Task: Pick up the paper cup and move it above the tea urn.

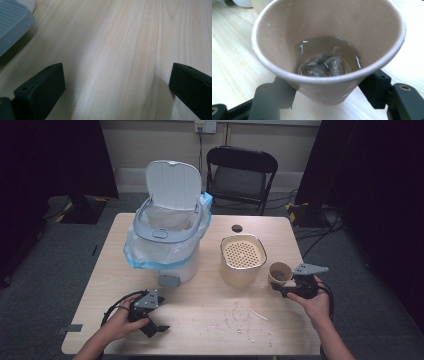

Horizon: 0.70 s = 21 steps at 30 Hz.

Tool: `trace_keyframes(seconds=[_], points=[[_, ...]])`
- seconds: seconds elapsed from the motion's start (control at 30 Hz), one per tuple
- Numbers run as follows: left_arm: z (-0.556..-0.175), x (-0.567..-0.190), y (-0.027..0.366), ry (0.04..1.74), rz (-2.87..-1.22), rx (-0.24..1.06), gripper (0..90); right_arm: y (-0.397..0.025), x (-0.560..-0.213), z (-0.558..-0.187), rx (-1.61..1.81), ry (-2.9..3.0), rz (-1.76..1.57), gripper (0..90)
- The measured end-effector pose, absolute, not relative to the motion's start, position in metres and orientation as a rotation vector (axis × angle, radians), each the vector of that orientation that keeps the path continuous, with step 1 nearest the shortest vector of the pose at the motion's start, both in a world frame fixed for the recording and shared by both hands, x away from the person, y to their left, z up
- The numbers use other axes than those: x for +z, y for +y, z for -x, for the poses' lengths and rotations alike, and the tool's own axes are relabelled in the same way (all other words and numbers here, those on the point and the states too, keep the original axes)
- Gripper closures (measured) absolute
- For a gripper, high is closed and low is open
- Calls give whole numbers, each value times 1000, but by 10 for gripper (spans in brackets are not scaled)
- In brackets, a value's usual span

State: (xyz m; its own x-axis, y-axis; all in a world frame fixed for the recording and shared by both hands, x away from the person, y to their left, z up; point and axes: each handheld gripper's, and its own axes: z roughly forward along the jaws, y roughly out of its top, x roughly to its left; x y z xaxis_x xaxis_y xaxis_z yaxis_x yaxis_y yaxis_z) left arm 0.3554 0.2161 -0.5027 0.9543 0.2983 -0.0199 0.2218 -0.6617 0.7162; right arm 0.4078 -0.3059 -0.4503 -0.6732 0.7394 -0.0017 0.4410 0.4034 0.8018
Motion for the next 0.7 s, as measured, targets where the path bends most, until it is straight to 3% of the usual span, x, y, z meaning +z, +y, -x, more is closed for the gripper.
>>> trace_keyframes(seconds=[0.7], points=[[-356, -503, 217, 354, -2319, 124, 0, -316, -425, -440, 1144, 2246, -1047, 373]])
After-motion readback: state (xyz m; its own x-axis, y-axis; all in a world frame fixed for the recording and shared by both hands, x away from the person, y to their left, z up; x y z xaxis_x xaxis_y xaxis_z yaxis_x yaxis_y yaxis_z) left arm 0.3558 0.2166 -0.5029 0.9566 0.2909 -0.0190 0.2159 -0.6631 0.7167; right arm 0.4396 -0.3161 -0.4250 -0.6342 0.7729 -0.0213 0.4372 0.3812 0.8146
